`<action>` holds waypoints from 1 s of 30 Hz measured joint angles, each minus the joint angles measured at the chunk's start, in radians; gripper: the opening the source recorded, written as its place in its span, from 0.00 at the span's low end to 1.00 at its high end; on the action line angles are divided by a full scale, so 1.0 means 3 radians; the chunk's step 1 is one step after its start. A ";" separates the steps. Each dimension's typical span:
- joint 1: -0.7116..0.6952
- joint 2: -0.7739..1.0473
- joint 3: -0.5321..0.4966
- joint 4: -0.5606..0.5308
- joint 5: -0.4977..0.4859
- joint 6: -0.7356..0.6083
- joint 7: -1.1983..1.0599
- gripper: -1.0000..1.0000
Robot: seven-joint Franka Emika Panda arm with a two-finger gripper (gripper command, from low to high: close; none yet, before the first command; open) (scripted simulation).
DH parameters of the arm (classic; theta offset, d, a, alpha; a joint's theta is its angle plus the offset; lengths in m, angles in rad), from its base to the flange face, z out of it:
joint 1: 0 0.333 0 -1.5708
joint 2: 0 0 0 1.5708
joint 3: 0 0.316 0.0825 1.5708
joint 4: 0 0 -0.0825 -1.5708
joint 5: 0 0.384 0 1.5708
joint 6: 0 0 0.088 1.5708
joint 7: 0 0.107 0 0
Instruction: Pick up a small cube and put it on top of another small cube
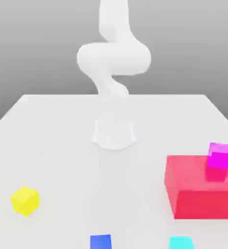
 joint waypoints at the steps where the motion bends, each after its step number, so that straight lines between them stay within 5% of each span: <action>1: 0.0009 0.0131 -0.0014 -0.0005 0.0009 0.0044 -0.0023 0.50; 30: 0.0016 0.3641 -0.0168 -0.0095 0.0170 0.1297 -0.0605 0.50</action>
